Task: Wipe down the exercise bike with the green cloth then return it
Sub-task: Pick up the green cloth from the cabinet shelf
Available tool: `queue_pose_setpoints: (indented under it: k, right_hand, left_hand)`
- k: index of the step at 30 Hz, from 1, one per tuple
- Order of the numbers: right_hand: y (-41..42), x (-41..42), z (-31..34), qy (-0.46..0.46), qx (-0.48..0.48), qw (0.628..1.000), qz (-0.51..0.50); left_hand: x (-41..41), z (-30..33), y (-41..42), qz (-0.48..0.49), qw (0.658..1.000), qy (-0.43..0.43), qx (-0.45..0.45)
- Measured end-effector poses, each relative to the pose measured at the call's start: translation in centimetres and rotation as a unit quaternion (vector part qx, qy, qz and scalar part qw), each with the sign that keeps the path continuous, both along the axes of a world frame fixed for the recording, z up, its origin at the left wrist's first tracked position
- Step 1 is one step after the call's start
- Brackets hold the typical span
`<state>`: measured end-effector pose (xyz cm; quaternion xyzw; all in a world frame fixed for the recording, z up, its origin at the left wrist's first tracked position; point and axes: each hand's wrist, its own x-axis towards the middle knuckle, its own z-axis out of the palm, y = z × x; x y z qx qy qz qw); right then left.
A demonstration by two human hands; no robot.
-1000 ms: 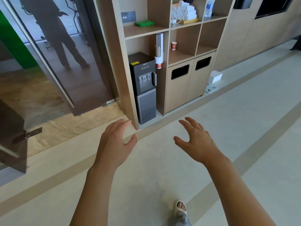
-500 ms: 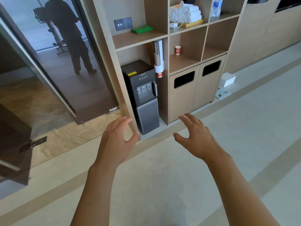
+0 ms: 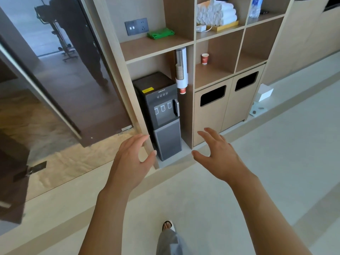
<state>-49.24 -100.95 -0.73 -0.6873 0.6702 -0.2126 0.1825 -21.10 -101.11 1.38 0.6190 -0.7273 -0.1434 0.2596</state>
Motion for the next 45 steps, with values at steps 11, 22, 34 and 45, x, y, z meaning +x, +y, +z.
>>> queue_pose_setpoints:
  k: [11,22,34,45]
  right_hand:
    - [-17.1,4.1,1.9,0.035,0.004,0.999,-0.024]
    - [-27.6,5.2,3.5,0.058,0.006,0.998,-0.035]
    - [-40.8,1.1,3.3,0.048,-0.020,0.998,0.021]
    - [-55.5,-5.3,5.0,0.004,-0.071,0.987,0.142]
  left_hand:
    - [3.3,2.8,-18.7,-0.016,0.999,0.025,0.018]
    - [3.9,2.7,-29.5,-0.042,0.997,0.055,0.026]
    - [-0.5,2.1,-40.8,-0.005,1.000,0.028,-0.003]
    - [-7.6,5.2,-49.6,0.061,0.997,0.005,-0.042]
